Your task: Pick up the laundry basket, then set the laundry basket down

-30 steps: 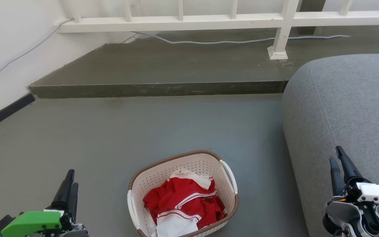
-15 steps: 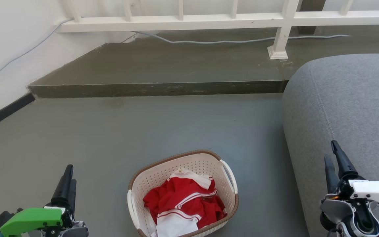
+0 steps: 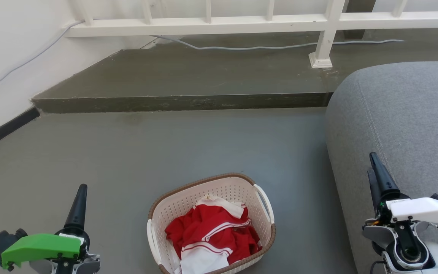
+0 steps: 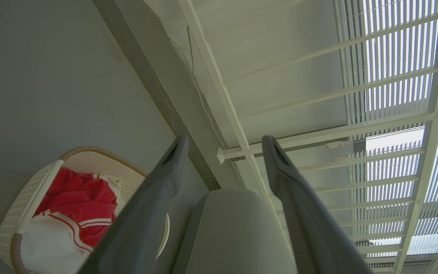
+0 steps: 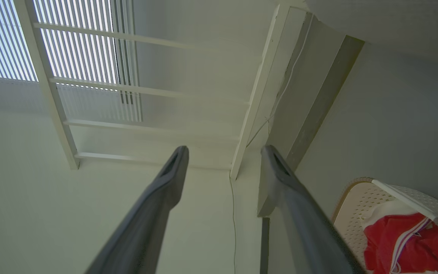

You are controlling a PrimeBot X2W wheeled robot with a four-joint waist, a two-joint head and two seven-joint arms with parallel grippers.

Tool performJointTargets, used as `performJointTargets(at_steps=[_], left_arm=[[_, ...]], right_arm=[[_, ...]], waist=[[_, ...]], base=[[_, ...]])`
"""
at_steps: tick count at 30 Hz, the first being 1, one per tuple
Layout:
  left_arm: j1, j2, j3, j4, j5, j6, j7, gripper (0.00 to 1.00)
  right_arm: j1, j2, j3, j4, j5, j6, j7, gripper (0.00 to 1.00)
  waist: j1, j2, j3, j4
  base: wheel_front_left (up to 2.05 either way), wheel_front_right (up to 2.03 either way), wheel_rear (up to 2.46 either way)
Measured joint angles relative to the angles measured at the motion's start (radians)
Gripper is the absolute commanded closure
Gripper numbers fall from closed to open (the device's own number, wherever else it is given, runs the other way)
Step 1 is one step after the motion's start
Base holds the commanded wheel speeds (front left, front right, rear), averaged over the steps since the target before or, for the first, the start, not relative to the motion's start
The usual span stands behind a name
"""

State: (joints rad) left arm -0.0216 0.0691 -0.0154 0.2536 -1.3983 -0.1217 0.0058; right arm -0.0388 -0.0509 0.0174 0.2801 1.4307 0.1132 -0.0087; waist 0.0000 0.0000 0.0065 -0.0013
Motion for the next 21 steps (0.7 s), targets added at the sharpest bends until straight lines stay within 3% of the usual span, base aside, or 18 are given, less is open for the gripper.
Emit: performJointTargets(at_steps=[11,21], left_arm=[[-0.005,0.042,-0.049,0.001,0.185,0.000,-0.041,0.00],[-0.013,0.042,-0.055,-0.005,0.320,0.018,-0.073,0.00]], right_arm=[[-0.019,-0.020,0.062,-0.006,-0.170,0.000,-0.035,0.00],[-0.037,-0.027,0.089,-0.010,-0.343,-0.011,-0.069,0.00]], waist=[[0.0000,0.0000,-0.001,-0.003],[0.0000,0.0000,0.000,-0.006]], base=[[0.00,0.00,0.00],[0.00,0.00,0.00]])
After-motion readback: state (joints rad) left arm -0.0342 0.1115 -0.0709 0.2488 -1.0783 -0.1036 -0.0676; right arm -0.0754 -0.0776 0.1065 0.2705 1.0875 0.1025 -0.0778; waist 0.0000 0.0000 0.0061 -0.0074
